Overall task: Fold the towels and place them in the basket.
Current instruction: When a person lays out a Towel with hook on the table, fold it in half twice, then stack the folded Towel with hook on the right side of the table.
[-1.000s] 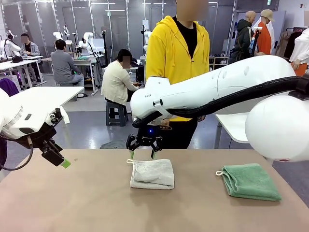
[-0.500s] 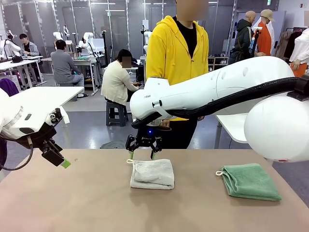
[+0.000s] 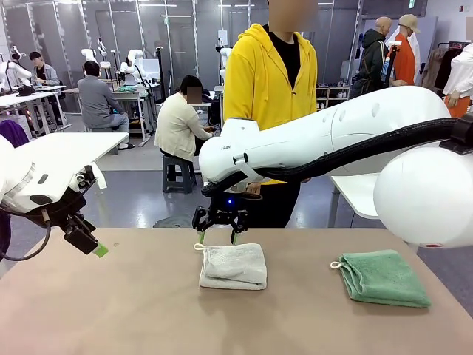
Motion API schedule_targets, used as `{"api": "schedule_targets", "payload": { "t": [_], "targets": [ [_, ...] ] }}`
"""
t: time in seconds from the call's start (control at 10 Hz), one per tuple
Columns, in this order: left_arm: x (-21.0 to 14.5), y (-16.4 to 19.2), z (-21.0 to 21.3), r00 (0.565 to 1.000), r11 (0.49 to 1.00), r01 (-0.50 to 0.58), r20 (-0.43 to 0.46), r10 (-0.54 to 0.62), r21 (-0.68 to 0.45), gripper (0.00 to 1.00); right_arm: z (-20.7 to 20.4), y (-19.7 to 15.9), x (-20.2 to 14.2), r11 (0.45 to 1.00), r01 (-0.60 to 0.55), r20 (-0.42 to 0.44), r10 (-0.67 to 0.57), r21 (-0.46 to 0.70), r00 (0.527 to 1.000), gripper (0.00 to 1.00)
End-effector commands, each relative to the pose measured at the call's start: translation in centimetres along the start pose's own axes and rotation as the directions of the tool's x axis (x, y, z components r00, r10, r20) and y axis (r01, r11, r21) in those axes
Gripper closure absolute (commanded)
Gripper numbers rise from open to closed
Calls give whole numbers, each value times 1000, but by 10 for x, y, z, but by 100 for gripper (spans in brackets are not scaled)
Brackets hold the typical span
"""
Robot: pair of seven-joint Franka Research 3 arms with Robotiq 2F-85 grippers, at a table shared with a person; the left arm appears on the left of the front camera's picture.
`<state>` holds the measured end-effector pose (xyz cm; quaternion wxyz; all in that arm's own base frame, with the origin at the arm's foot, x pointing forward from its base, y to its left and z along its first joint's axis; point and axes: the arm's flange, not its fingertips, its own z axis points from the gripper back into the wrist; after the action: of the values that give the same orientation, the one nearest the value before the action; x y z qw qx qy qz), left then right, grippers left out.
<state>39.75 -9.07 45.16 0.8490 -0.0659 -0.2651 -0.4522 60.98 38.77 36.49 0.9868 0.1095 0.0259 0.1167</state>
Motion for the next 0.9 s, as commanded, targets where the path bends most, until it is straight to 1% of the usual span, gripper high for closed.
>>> {"api": "schedule_targets", "payload": {
  "t": [0.0, 0.8],
  "targets": [
    [1, -1, 1, 1000, 1000, -6, -11, 6, 16, 0, 1, -1, 1, 1000, 4, 2, -4, -5, 1000, 0],
    [1, -1, 1, 1000, 1000, -6, -11, 6, 16, 0, 1, -1, 1, 1000, 4, 2, -4, -5, 1000, 0]
  ]
}}
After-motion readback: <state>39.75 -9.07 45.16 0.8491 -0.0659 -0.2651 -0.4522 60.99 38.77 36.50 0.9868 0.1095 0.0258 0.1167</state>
